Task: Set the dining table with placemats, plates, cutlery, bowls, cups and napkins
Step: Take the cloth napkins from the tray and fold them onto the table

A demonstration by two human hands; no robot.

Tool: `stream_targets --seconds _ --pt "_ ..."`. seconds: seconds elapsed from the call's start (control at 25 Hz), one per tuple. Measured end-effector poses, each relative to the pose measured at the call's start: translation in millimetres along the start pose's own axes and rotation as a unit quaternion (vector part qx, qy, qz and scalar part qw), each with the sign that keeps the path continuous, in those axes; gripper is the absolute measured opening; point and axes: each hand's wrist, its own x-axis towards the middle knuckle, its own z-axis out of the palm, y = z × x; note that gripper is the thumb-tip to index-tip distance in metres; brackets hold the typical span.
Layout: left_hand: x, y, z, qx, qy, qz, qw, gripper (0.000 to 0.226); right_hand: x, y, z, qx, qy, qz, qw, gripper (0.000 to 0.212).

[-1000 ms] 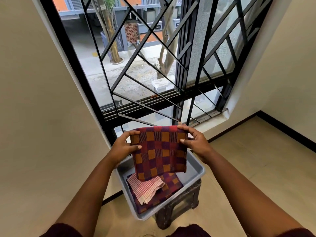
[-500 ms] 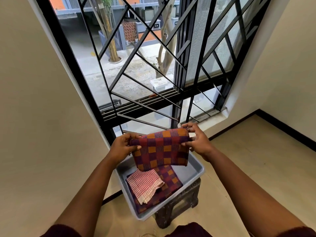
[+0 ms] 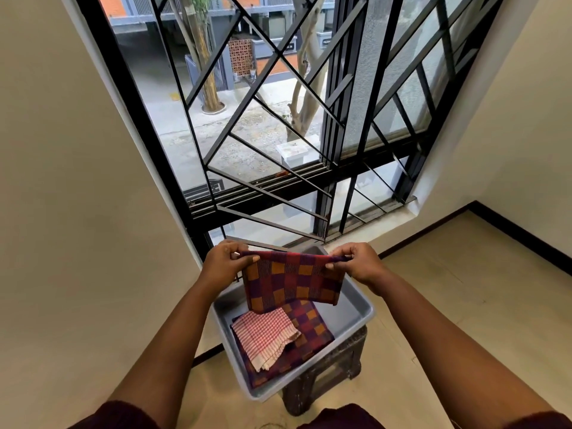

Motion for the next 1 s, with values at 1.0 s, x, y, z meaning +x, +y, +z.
stream_targets --seconds 1.0 --pt "5.7 18.1 100.4 -0.063 -0.175 -0.167 0.968 0.045 8.5 32.5 57.3 -0.02 0.019 -0.051 0.998 0.021"
